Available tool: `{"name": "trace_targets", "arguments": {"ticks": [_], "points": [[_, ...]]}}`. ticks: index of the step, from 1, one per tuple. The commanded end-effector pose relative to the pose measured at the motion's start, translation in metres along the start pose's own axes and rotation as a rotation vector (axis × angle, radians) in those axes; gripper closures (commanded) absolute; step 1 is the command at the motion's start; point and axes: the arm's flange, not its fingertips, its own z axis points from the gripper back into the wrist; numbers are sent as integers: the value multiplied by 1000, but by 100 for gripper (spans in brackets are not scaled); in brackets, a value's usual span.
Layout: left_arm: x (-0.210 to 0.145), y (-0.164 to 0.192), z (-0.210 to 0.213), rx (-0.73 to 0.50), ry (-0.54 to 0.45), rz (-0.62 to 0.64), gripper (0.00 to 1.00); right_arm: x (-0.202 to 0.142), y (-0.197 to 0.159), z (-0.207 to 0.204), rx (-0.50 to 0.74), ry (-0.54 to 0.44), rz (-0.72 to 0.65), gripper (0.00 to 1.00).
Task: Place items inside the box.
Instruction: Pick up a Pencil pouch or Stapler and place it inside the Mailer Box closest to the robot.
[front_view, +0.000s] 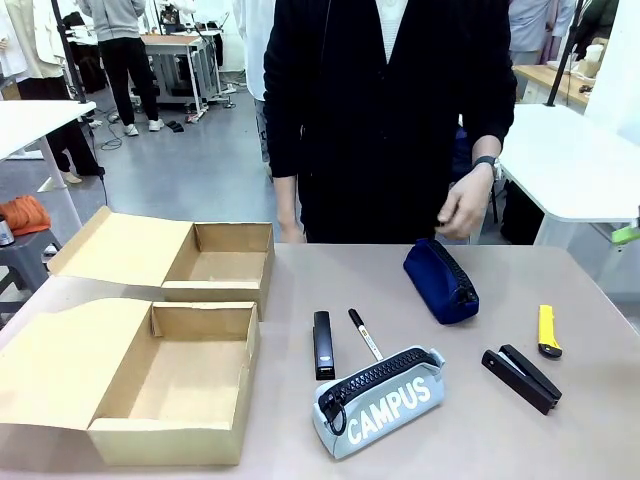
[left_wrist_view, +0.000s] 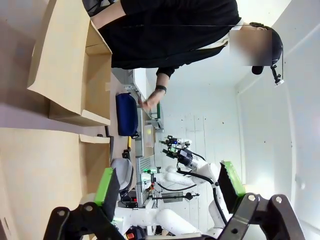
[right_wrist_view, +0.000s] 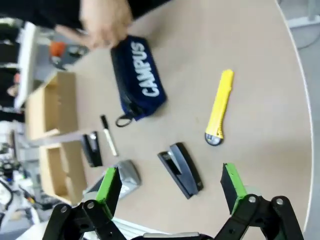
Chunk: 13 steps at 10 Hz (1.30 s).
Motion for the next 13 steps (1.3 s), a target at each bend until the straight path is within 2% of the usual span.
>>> {"name": "trace_targets", "arguments": {"ticks": [1,2,3,4,5,11,12,13], "points": [[-2,-1,2,-14,4,-24,0,-19,-71,37,55,-41,-96,0],[-2,-1,2,-14,4,-24,0,-48,-119,62,131,-83,-226,0],[-2,-1,2,-14,4,-24,0,-80,-155,78,151,-166,-348,0],[-2,-1,2,-14,4,-24,0,-106,-178,85,183,-264,-459,0],[-2,-1,2,-14,4,-24,0,-31,-112,66,89,-97,-241,0],[-2,-1,2,-14,4,-24,0,-31,-112,66,89,-97,-241,0],[-2,-1,2,-14,4,-24,0,-26,-103,62,106,-85,-219,0],[-2,-1,2,-14,4,-24,0,-12,-76,48,36,-55,-115,0]]}}
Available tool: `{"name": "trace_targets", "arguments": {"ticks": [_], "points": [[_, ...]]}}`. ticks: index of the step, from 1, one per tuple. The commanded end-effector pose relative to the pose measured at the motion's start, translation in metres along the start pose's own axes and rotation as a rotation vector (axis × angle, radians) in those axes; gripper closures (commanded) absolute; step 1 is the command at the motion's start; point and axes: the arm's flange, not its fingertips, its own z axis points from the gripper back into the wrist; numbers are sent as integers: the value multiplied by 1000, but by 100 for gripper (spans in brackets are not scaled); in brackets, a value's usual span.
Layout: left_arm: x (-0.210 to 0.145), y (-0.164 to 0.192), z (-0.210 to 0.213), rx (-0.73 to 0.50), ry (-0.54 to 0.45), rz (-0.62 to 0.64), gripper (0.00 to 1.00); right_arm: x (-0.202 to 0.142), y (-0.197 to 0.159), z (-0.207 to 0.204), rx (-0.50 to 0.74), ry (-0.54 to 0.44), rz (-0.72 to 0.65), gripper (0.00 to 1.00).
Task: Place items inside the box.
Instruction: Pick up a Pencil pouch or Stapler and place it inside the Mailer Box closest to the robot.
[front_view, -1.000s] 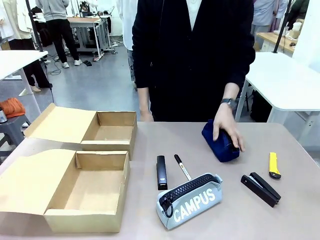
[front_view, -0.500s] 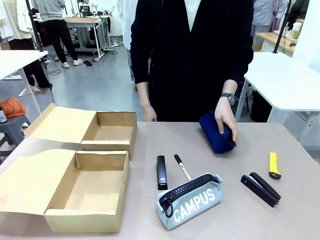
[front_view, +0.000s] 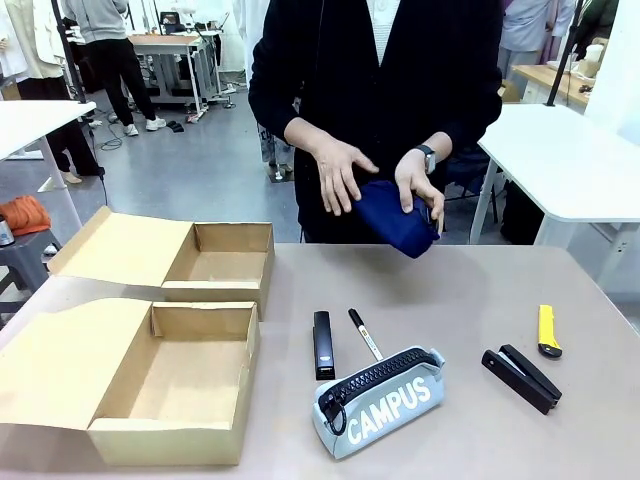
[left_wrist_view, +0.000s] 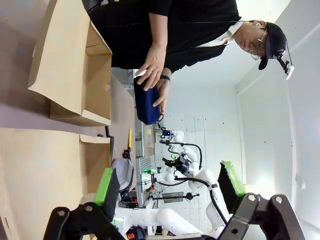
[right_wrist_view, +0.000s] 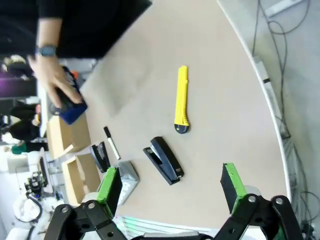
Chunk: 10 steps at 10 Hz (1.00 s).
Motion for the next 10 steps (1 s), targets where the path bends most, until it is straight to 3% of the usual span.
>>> {"name": "trace_targets", "arguments": {"ticks": [1,3,4,5,6,7,10], "points": [[-2,-1,1,-13,4,-21,0,16,56,-38,-107,80,211,0],[-2,-1,1,-13,4,-21,0,20,121,-95,-224,277,434,0],[-2,-1,1,-13,4,-21,0,4,156,-132,-370,401,584,0],[-2,-1,1,-13,4,-21,0,-27,172,-162,-675,551,875,0],[-2,-1,1,-13,4,-21,0,-48,167,-157,-841,660,1226,0],[-2,-1,1,-13,4,-21,0,-26,169,-150,-323,398,531,0],[-2,-1,1,-13,4,-21,0,-26,169,-150,-323,398,531,0]]}}
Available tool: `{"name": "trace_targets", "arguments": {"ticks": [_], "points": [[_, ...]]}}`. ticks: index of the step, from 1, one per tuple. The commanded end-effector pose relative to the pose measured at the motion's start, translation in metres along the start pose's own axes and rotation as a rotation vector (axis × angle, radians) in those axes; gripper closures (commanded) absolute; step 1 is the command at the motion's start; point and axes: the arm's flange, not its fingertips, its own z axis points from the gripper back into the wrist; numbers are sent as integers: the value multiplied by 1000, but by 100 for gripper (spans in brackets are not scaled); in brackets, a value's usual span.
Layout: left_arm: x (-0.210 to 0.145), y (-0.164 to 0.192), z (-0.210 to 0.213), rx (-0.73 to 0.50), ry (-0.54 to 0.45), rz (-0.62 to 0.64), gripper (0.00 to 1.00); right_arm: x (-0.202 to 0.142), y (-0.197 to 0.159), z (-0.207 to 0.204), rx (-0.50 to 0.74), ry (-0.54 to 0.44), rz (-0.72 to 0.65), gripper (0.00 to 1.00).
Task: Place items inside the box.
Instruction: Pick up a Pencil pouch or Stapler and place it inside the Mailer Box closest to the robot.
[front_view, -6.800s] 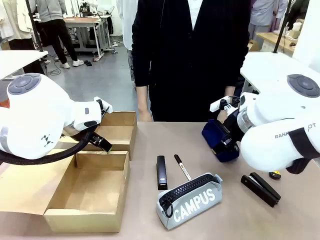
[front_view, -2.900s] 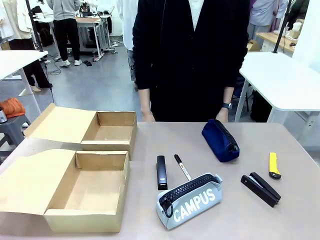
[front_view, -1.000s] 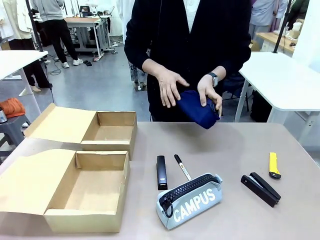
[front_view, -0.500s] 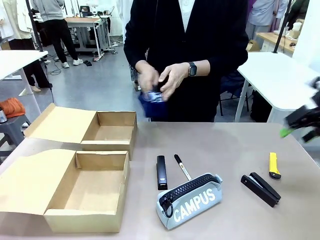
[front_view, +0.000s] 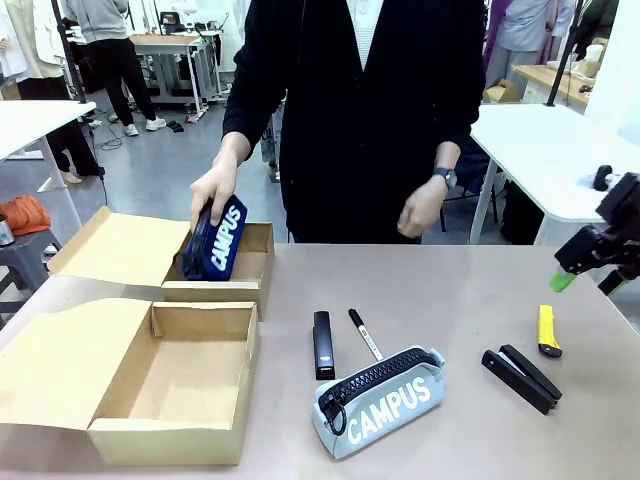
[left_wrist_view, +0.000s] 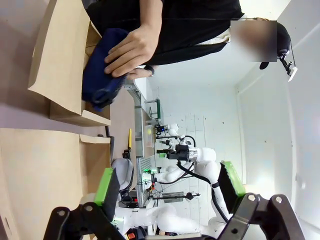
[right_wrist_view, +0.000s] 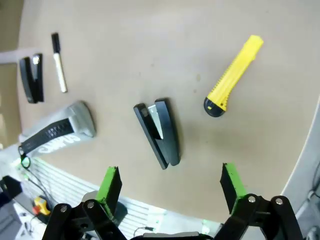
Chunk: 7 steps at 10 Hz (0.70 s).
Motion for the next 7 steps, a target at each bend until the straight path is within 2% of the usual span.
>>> {"name": "trace_targets", "arguments": {"ticks": [1,2,3,4,5,7], "points": [[-2,-1,1,-13,4,-19,0,3,9,-1,27,-31,0,0],[-2,-1,1,-13,4,-19,0,0,0,0,0,0,0,0],[-2,-1,1,-13,4,-19,0,-3,8,-13,-44,40,94,0],[-2,-1,1,-13,4,-19,0,-17,23,-49,-116,25,198,0],[-2,-1,1,-13,4,-19,0,-27,31,-85,-135,73,310,0],[-2,-1,1,-13,4,-19,0,-36,32,-138,-158,134,296,0]]}}
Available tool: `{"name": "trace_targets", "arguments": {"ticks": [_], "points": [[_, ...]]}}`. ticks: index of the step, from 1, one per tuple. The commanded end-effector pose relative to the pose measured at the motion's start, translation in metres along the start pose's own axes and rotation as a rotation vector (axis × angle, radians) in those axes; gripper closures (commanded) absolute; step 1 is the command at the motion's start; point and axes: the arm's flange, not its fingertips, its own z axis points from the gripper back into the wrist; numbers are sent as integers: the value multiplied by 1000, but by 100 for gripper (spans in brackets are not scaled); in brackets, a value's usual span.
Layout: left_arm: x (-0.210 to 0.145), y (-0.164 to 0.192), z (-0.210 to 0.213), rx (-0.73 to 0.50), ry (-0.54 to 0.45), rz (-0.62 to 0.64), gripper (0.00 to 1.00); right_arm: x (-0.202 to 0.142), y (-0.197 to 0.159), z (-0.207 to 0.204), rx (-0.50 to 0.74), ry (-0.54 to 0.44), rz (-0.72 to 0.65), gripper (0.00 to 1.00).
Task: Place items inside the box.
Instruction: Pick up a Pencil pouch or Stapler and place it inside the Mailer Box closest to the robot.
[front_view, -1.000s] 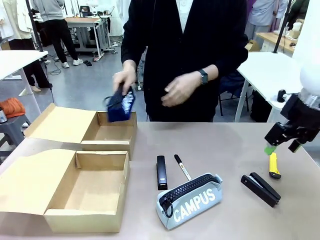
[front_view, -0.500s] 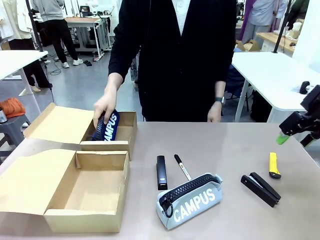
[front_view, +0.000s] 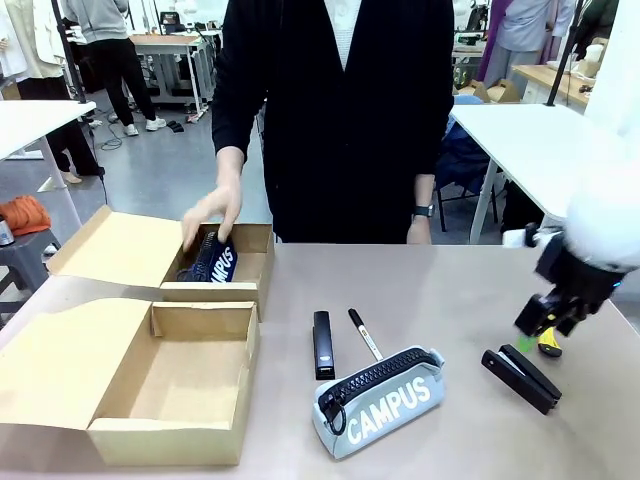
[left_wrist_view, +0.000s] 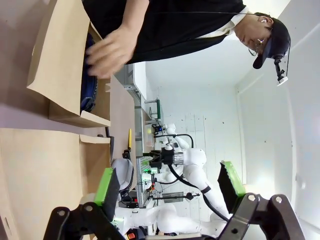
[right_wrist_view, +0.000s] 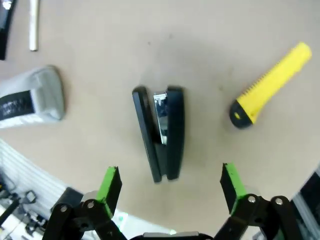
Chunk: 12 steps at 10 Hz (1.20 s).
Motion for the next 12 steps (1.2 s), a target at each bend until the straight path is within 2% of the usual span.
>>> {"name": "trace_targets", "arguments": {"ticks": [1,2,5,11,12], "points": [[-2,-1,1,-13,4,-20,0,-17,7,-57,-5,-34,9,0],[-2,-1,1,-13,4,-20,0,-11,14,-69,-1,-71,-1,0],[-2,-1,1,-13,4,-20,0,0,18,-94,-23,-30,20,0],[-2,-1,1,-13,4,-20,0,-3,18,-91,-18,-13,10,0],[-2,-1,1,-13,4,-20,0,-5,17,-87,-22,-27,-11,60]]}}
